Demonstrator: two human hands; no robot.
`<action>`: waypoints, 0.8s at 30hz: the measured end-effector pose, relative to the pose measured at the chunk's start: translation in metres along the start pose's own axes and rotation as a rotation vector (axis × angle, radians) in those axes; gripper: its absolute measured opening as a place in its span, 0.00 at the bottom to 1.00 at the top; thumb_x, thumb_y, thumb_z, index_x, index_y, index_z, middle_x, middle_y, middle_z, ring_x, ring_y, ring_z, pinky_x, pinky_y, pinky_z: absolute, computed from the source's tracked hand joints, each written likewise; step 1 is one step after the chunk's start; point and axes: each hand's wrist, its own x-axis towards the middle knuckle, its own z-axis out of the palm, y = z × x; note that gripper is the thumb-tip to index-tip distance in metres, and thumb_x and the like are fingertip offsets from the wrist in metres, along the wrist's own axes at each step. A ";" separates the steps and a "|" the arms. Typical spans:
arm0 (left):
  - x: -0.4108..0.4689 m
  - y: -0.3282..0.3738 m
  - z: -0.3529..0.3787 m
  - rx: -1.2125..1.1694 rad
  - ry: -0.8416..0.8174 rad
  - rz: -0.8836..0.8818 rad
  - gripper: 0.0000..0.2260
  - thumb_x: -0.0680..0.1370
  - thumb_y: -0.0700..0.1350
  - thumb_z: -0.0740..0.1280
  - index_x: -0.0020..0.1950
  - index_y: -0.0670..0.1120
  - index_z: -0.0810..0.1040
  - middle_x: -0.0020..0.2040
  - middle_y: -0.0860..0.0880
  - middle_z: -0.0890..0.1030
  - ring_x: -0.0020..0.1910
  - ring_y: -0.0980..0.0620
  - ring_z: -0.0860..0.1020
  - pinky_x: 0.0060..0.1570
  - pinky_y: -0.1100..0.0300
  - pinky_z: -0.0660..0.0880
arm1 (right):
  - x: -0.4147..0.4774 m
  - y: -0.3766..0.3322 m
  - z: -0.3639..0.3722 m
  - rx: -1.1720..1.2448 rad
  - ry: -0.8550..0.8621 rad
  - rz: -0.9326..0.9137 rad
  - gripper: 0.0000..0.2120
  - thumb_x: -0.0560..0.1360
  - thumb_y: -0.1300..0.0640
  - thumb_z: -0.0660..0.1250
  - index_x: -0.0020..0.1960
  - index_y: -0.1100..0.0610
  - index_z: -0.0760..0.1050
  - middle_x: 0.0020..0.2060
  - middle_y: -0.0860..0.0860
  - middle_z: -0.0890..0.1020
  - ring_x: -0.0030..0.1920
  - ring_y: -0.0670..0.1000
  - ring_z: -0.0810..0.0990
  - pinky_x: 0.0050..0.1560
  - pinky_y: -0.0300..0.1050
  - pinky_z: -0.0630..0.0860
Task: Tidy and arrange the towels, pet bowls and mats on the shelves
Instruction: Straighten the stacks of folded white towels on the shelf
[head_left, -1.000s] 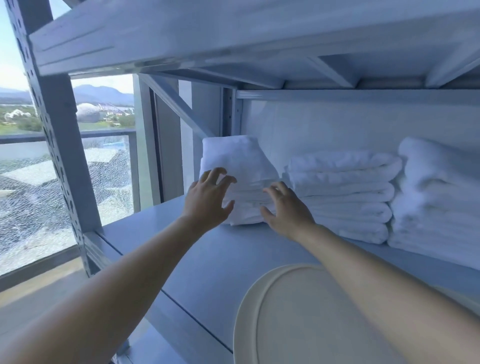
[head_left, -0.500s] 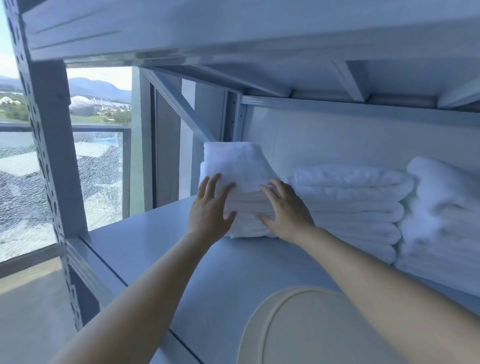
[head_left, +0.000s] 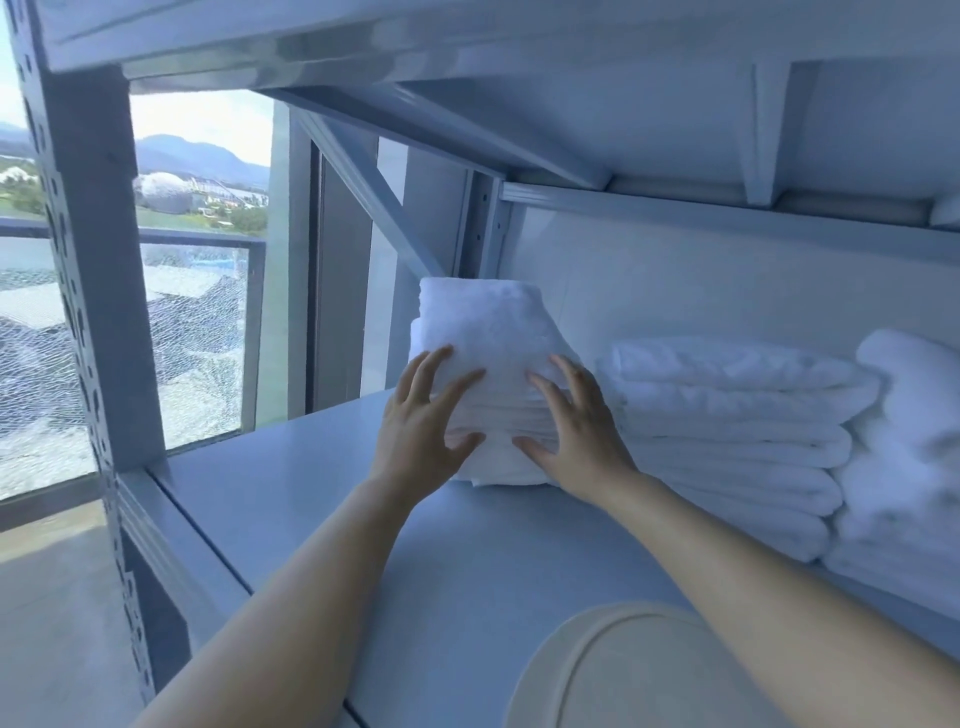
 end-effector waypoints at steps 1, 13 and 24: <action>0.000 0.000 0.000 -0.004 0.003 -0.001 0.30 0.66 0.50 0.76 0.67 0.54 0.72 0.72 0.46 0.63 0.72 0.46 0.56 0.64 0.53 0.63 | -0.001 0.000 0.002 0.027 0.001 0.002 0.33 0.72 0.46 0.68 0.72 0.53 0.60 0.74 0.53 0.52 0.74 0.55 0.50 0.69 0.54 0.63; -0.003 -0.001 0.001 -0.144 -0.032 -0.041 0.32 0.67 0.47 0.76 0.68 0.58 0.68 0.75 0.49 0.55 0.69 0.45 0.64 0.58 0.54 0.70 | -0.006 0.003 0.012 0.206 0.033 0.096 0.31 0.73 0.46 0.68 0.72 0.43 0.60 0.75 0.52 0.45 0.76 0.53 0.45 0.70 0.52 0.62; 0.003 -0.005 -0.015 -0.144 -0.093 -0.161 0.33 0.65 0.44 0.75 0.65 0.62 0.67 0.73 0.55 0.51 0.69 0.48 0.61 0.49 0.56 0.72 | -0.011 -0.013 0.016 0.203 0.063 0.042 0.33 0.71 0.44 0.69 0.72 0.47 0.61 0.75 0.51 0.49 0.74 0.51 0.49 0.63 0.42 0.61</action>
